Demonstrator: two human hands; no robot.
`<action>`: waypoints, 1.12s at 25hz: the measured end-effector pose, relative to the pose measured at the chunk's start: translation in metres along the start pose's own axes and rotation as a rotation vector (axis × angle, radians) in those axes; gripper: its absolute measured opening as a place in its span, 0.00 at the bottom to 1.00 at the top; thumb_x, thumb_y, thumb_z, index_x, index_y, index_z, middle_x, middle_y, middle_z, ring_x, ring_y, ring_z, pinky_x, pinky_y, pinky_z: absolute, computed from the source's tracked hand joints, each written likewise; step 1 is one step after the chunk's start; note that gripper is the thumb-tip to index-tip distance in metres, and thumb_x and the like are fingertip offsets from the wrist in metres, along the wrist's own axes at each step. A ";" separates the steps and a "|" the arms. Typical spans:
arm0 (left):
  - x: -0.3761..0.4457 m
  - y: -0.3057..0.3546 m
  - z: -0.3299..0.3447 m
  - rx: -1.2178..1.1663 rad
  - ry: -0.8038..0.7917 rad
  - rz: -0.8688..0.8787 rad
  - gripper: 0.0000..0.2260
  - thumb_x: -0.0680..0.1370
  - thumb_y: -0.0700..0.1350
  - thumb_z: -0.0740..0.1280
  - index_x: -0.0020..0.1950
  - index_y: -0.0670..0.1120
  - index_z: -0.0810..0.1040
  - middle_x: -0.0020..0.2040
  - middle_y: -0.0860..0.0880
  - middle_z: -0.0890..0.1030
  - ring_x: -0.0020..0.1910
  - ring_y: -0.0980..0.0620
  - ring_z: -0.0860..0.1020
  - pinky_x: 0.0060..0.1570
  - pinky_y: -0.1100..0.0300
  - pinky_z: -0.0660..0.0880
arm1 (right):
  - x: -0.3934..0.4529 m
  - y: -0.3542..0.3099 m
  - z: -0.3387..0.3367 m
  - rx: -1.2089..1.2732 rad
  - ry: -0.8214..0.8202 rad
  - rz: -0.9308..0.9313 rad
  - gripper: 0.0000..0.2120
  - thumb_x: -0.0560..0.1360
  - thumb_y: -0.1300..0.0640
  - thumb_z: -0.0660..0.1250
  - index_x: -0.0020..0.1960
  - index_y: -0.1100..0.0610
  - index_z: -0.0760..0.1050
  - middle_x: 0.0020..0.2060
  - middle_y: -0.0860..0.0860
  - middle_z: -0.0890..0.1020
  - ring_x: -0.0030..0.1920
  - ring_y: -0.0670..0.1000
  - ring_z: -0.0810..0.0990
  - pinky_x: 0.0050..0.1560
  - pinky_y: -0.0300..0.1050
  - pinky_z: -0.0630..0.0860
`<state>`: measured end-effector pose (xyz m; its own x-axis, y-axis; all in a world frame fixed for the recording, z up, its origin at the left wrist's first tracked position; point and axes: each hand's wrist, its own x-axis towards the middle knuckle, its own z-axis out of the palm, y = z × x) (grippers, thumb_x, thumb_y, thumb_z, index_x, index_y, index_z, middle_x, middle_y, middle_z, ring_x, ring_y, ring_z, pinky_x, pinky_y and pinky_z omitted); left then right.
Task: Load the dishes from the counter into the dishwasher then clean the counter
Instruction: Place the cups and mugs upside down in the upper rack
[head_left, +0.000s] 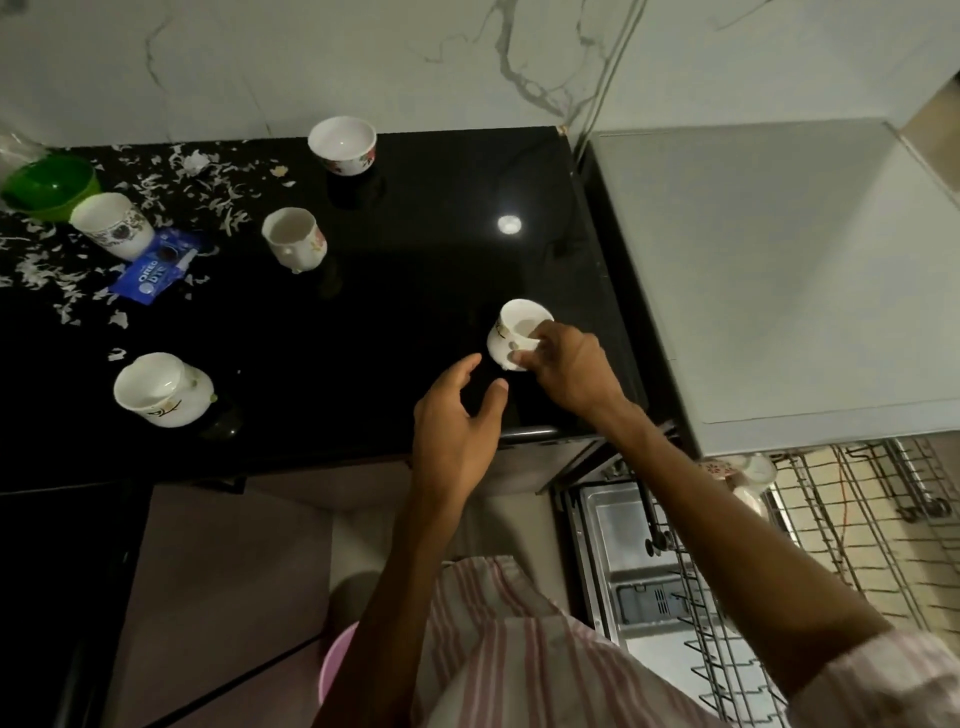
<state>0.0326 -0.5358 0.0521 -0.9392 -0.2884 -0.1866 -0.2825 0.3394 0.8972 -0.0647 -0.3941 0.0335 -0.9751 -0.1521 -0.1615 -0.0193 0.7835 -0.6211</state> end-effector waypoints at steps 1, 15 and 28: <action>-0.007 -0.004 0.006 0.010 -0.016 -0.005 0.24 0.78 0.52 0.68 0.73 0.53 0.70 0.70 0.51 0.73 0.69 0.55 0.70 0.63 0.60 0.69 | -0.016 0.005 -0.004 0.106 -0.018 0.021 0.19 0.76 0.47 0.70 0.61 0.59 0.77 0.52 0.56 0.83 0.51 0.54 0.83 0.43 0.38 0.74; -0.099 0.021 0.087 -0.012 -0.531 0.122 0.29 0.68 0.47 0.78 0.66 0.60 0.72 0.63 0.55 0.75 0.58 0.60 0.75 0.47 0.72 0.74 | -0.232 0.072 -0.061 1.093 0.044 0.410 0.16 0.80 0.49 0.61 0.55 0.62 0.76 0.45 0.60 0.85 0.43 0.59 0.85 0.43 0.46 0.82; -0.160 0.040 0.165 0.344 -0.593 0.202 0.30 0.62 0.62 0.72 0.64 0.62 0.71 0.53 0.58 0.69 0.52 0.57 0.76 0.48 0.51 0.79 | -0.296 0.133 -0.083 1.097 0.231 0.393 0.16 0.74 0.46 0.68 0.61 0.48 0.73 0.50 0.53 0.83 0.47 0.55 0.84 0.45 0.48 0.82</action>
<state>0.1395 -0.3279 0.0522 -0.9001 0.3121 -0.3040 -0.0456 0.6265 0.7781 0.2028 -0.1951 0.0625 -0.8908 0.1841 -0.4153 0.3798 -0.1999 -0.9032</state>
